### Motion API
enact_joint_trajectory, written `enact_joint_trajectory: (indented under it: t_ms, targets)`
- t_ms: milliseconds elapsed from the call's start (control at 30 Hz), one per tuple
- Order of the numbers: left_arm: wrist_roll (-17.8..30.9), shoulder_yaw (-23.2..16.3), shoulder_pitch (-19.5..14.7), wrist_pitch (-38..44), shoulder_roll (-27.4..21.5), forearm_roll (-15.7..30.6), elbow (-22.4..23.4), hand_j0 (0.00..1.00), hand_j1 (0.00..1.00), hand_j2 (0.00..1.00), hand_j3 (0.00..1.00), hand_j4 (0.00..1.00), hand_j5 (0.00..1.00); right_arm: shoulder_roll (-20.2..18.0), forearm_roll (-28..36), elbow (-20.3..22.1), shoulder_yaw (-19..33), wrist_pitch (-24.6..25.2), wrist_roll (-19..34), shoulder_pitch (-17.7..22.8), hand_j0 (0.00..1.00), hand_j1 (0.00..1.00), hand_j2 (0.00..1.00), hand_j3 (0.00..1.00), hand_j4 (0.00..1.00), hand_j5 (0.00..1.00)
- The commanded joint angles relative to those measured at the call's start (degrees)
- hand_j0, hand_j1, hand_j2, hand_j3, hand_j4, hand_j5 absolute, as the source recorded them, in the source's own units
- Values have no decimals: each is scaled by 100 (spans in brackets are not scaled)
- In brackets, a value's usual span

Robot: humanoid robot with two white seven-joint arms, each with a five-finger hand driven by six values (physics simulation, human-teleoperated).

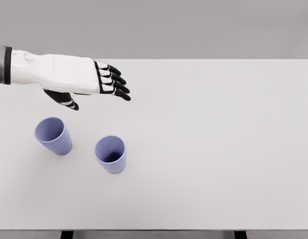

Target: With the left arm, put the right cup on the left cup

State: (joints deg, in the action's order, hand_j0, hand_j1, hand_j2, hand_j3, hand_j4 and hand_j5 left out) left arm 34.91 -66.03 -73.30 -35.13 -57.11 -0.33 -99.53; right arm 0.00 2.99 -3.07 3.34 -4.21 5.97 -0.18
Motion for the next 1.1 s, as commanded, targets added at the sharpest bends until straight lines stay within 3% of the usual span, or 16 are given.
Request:
enact_joint_trajectory:
  t_ms: [0,100,167,333,1067]
  targets:
    - [9,-1148,-70,13,165,218,3,100,100,100,100,100,100,0,0,-1,0,-1,1,0,100,100,100,100,100,100]
    - [9,-1737,-624,13,341,244,-49,100,100,100,100,100,100,0,0,-1,0,-1,1,0,100,100,100,100,100,100]
    - [9,-1966,-747,13,358,218,-111,100,100,100,100,100,100,0,0,-1,0,-1,1,0,100,100,100,100,100,100]
    - [9,-2019,-756,13,350,86,-287,100,100,100,100,100,100,0,0,-1,0,-1,1,0,100,100,100,100,100,100]
    - [9,-2036,-413,13,341,-239,-243,100,100,100,100,100,100,0,0,-1,0,-1,1,0,100,100,100,100,100,100]
